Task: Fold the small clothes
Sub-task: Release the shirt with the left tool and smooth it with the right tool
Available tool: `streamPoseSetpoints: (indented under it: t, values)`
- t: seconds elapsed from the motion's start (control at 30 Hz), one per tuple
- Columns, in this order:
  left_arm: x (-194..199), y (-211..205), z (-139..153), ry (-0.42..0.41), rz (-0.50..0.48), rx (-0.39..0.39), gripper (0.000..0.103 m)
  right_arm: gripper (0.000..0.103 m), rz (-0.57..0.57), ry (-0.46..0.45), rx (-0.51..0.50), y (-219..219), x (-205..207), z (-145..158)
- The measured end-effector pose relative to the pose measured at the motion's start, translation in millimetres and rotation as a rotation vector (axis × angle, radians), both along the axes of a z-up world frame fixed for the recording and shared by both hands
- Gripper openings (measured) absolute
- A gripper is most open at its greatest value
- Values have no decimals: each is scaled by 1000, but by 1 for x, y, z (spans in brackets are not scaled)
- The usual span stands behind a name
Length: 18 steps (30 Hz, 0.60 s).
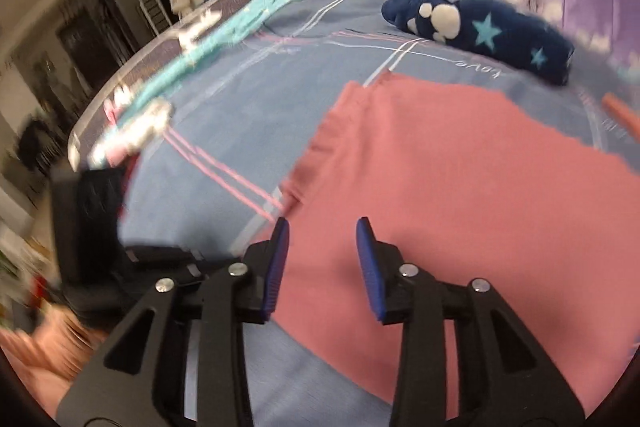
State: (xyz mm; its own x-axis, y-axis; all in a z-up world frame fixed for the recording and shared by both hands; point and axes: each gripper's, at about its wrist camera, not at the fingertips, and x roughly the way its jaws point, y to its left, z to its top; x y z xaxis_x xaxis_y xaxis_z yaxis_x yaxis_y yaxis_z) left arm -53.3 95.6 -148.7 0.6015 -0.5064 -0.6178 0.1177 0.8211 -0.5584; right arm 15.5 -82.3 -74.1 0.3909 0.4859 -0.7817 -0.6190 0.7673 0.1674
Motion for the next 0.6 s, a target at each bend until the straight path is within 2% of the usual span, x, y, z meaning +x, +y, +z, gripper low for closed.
streamPoseSetpoints:
  t: [0.1,0.17,0.27,0.33,0.4,0.47,0.53,0.6]
  values:
    - [2,5,-1,10,3,-36,4,40,82,-20,-82,9,-24,-16]
    - [0,4,1,2,6,-7,5,48,124,-42,-117,18,-40,-23]
    - [0,1,12,-28,11,80,10,50,133,-84,-163,26,-51,-32]
    - [3,4,17,-41,17,98,27,50,121,-126,-212,30,-56,-36]
    - [11,8,23,-55,14,112,31,50,112,-177,-269,36,-60,-39]
    - [24,11,28,-54,18,128,41,51,112,-239,-331,42,-66,-43]
    - [45,13,31,-52,0,121,61,53,107,-300,-376,47,-74,-46]
    - [67,11,32,-38,-11,140,61,56,106,-341,-412,50,-78,-49]
